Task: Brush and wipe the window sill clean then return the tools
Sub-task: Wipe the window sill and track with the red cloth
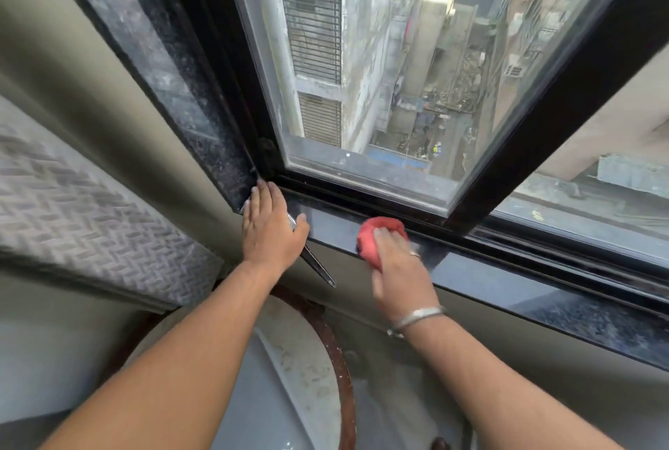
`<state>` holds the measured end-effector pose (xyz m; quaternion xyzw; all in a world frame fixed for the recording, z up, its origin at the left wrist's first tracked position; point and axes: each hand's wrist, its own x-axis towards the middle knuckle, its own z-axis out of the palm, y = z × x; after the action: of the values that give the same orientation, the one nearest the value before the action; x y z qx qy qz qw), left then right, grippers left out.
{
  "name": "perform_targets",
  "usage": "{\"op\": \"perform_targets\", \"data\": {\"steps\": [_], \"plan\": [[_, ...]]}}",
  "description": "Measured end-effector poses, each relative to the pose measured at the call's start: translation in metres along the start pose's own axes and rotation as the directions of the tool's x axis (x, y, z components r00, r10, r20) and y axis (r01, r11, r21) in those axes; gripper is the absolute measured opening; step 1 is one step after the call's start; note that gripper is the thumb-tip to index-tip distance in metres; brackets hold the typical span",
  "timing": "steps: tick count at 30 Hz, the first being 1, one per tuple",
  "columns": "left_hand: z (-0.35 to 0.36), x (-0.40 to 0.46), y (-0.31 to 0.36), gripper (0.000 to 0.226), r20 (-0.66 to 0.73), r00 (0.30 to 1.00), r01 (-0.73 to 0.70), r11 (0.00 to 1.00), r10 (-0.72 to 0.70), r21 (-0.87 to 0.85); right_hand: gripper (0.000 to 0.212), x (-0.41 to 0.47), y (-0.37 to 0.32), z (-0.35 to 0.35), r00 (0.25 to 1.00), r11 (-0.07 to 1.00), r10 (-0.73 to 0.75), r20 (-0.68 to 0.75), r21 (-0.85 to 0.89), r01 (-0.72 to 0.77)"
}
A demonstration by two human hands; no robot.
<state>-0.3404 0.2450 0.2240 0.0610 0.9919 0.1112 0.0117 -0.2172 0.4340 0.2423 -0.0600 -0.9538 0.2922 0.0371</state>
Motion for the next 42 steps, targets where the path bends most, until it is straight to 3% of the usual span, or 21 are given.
{"op": "perform_targets", "data": {"steps": [5,8,10,12,14,18,21,24,27,31,33,35,38,40,42], "plan": [[-0.002,0.006,-0.005,0.081,0.004,1.000,-0.016,1.000,0.017,-0.020,0.039,0.039,-0.032,0.010,0.987,0.987,-0.131,0.091,0.102,0.122],[-0.001,0.006,-0.002,0.080,-0.001,1.000,-0.009,0.999,0.009,-0.032,0.041,0.036,-0.017,-0.011,0.899,0.965,-0.257,0.355,0.142,0.220],[0.000,0.007,-0.001,0.079,-0.004,1.000,-0.007,1.000,0.006,-0.031,0.044,0.021,0.003,-0.034,0.823,0.975,-0.221,0.523,0.138,0.174],[0.001,0.009,0.000,0.079,-0.007,1.000,0.001,1.000,-0.002,-0.027,0.043,-0.001,0.026,-0.056,0.797,0.988,-0.151,0.585,0.065,0.140],[0.003,0.010,0.004,0.079,-0.012,1.000,0.028,0.999,-0.028,-0.030,0.042,-0.026,0.047,-0.070,0.837,0.995,-0.095,0.538,0.019,0.101],[0.006,0.015,0.035,0.075,-0.038,0.983,0.174,0.975,-0.180,-0.140,0.040,-0.059,0.066,-0.083,0.963,0.997,0.045,0.265,0.042,-0.058],[0.006,0.023,0.061,0.077,-0.027,0.941,0.318,0.908,-0.337,-0.273,0.044,-0.063,0.064,-0.083,0.986,0.995,0.103,0.134,0.000,-0.104],[0.002,0.030,0.061,0.080,0.041,0.929,0.361,0.873,-0.368,-0.329,0.051,-0.055,0.054,-0.085,0.996,0.997,0.053,0.069,0.045,-0.056],[-0.006,0.020,0.046,0.080,0.032,0.957,0.275,0.859,-0.289,-0.431,0.040,-0.045,0.043,-0.088,0.991,0.997,0.044,0.124,0.061,-0.052],[-0.023,-0.027,0.032,0.067,-0.253,0.967,-0.156,0.878,0.041,-0.453,0.021,-0.031,0.020,-0.084,0.990,0.999,0.044,0.134,0.015,-0.047],[-0.032,-0.057,0.025,0.051,-0.208,0.949,-0.315,0.764,0.237,-0.563,0.022,-0.023,0.002,-0.078,0.992,0.994,0.080,0.098,0.063,-0.086],[-0.039,-0.086,0.018,0.046,-0.011,0.926,-0.272,0.648,0.377,-0.712,0.025,-0.013,-0.015,-0.069,0.988,0.977,0.123,0.099,0.160,-0.137],[-0.039,-0.122,-0.001,0.063,0.178,0.885,-0.065,0.492,0.431,-0.868,0.030,-0.003,-0.042,-0.045,0.968,0.942,0.160,0.193,0.264,-0.208],[-0.037,-0.139,-0.018,0.072,0.242,0.879,0.021,0.473,0.411,-0.881,0.035,0.001,-0.056,-0.028,0.919,0.881,0.236,0.316,0.330,-0.340],[-0.035,-0.157,-0.040,0.069,0.293,0.887,0.071,0.522,0.356,-0.850,0.043,-0.001,-0.071,-0.010,0.818,0.763,0.305,0.487,0.389,-0.516]]}}
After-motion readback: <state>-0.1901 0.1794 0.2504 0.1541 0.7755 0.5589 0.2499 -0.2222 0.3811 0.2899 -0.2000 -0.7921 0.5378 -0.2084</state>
